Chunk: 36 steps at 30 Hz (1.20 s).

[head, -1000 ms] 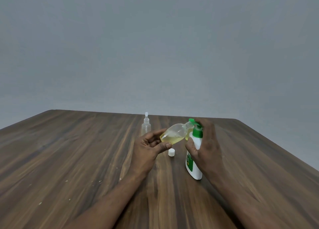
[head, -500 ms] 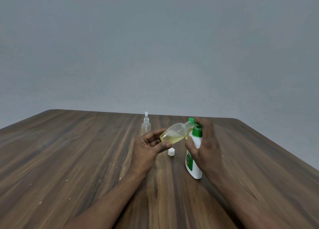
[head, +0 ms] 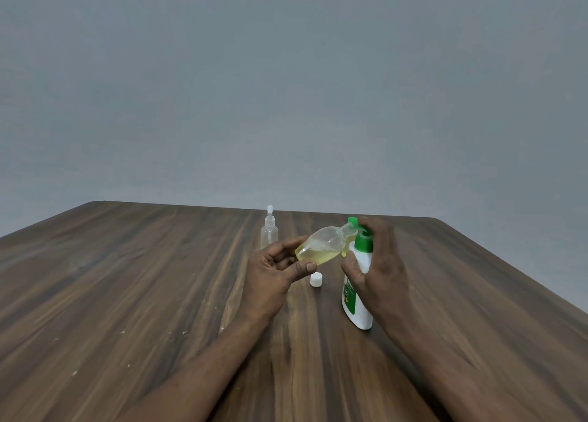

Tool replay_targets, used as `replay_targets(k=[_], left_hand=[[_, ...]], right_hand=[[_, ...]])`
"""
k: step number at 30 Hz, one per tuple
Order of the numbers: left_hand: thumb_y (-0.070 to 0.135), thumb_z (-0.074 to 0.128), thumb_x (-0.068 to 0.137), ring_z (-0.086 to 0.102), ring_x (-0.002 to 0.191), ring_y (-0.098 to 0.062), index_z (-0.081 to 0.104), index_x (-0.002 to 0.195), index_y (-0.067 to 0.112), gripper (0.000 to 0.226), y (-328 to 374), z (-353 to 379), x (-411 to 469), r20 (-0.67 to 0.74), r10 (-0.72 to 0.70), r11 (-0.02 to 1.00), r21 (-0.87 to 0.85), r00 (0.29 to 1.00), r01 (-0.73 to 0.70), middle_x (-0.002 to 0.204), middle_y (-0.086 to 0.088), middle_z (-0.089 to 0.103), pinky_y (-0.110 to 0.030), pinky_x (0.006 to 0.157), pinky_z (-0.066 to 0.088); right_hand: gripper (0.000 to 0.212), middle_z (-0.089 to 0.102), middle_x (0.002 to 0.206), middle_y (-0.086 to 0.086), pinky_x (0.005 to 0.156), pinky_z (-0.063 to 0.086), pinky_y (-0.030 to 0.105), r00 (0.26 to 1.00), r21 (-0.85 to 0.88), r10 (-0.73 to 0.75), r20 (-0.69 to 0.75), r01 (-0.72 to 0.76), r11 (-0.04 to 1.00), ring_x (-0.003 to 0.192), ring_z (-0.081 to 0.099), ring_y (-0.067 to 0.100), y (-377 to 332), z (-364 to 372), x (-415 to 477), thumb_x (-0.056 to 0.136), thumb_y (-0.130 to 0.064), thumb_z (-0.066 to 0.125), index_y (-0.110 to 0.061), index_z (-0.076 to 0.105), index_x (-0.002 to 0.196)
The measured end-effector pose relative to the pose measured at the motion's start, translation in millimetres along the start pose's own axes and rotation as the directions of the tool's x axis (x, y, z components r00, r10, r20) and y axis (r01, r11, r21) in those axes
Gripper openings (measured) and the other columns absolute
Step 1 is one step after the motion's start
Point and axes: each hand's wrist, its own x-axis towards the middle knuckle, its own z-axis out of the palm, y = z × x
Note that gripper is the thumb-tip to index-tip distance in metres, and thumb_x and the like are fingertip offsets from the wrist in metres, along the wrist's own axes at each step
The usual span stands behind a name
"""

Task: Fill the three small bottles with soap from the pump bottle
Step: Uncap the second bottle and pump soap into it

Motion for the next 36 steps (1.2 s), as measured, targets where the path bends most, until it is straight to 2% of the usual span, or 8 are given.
replay_targets(k=[8,18,29,36], left_hand=[[-0.01,0.078,0.074,0.075,0.097,-0.024,0.071,0.117,0.005,0.046,-0.7,-0.8,1.5,0.0,0.001,1.0,-0.001,1.0,-0.001,0.103,-0.01,0.078,-0.028,0.078,0.061],[-0.01,0.078,0.074,0.075,0.098,-0.025,0.071,0.115,0.007,0.045,-0.8,-0.6,0.9,0.004,-0.013,1.0,-0.012,1.0,0.013,0.104,-0.01,0.078,-0.029,0.078,0.061],[-0.01,0.079,0.074,0.075,0.098,-0.023,0.071,0.116,0.007,0.046,0.8,-0.2,0.9,0.001,-0.004,1.0,-0.003,1.0,0.004,0.103,-0.007,0.078,-0.028,0.078,0.061],[-0.009,0.079,0.074,0.075,0.098,-0.023,0.072,0.116,0.008,0.046,0.3,0.1,1.2,0.003,-0.001,1.0,0.004,1.0,0.001,0.105,-0.008,0.078,-0.03,0.079,0.061]], right_hand=[[0.062,0.048,0.123,-0.009,0.089,0.042,0.014,1.0,0.012,-0.011,-0.006,0.011,1.0,0.108,0.053,0.005,0.4,-1.0,0.3,0.08,-0.005,0.071,-0.018,0.045,0.135],[0.056,0.048,0.118,-0.013,0.085,0.045,0.019,1.0,-0.006,-0.013,-0.006,0.013,1.0,0.105,0.053,0.004,1.6,0.0,0.3,0.08,-0.007,0.072,-0.018,0.048,0.13],[0.062,0.047,0.123,-0.01,0.086,0.044,0.017,1.0,0.004,-0.011,-0.006,0.011,1.0,0.107,0.052,0.003,1.9,-1.0,-0.7,0.079,-0.005,0.071,-0.019,0.046,0.134],[0.058,0.046,0.118,-0.016,0.084,0.039,0.008,1.0,-0.009,-0.01,-0.008,0.01,1.0,0.105,0.052,0.0,2.3,0.5,0.5,0.08,-0.007,0.073,-0.02,0.047,0.13]])
